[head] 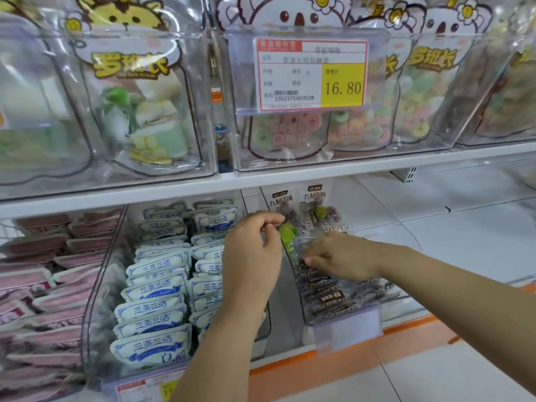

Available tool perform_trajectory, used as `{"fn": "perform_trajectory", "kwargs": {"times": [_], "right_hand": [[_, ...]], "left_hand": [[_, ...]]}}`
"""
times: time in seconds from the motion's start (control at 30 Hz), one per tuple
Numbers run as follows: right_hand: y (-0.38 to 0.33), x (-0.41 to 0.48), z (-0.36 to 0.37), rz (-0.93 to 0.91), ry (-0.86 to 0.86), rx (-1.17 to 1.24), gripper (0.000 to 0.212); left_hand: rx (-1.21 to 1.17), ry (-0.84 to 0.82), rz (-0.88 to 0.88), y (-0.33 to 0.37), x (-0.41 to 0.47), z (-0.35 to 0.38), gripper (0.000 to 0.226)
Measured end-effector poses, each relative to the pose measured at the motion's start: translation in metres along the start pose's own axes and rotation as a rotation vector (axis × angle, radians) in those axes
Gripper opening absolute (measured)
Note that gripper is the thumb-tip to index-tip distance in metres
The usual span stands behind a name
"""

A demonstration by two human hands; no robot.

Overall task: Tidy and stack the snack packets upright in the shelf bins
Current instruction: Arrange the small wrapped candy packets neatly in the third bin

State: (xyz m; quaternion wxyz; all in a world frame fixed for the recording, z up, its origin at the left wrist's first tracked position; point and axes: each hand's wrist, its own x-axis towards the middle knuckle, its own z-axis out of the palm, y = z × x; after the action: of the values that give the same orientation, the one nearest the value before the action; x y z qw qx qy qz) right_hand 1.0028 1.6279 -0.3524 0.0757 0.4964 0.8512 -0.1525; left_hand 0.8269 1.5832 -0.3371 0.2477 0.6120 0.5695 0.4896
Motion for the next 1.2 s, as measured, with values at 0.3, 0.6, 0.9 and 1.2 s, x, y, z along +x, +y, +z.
{"fn": "perform_trajectory", "kwargs": {"times": [0.3,0.6,0.9,1.2], "right_hand": [[-0.023,-0.004,-0.009,0.081,-0.131,-0.069,0.046],[0.012,-0.093,-0.018,0.292,0.687,0.533,0.018],[0.024,-0.098,-0.022,0.309,0.916,0.86,0.02],[0.045,-0.111,-0.019,0.307,0.99,0.967,0.017]], "left_hand": [[0.037,0.013,0.042,0.0,0.0,0.006,0.025],[0.07,-0.071,0.143,0.029,-0.011,0.014,0.026],[0.288,-0.367,0.055,0.05,0.039,0.069,0.02],[1.121,-0.884,0.379,0.028,0.08,0.122,0.078]]}}
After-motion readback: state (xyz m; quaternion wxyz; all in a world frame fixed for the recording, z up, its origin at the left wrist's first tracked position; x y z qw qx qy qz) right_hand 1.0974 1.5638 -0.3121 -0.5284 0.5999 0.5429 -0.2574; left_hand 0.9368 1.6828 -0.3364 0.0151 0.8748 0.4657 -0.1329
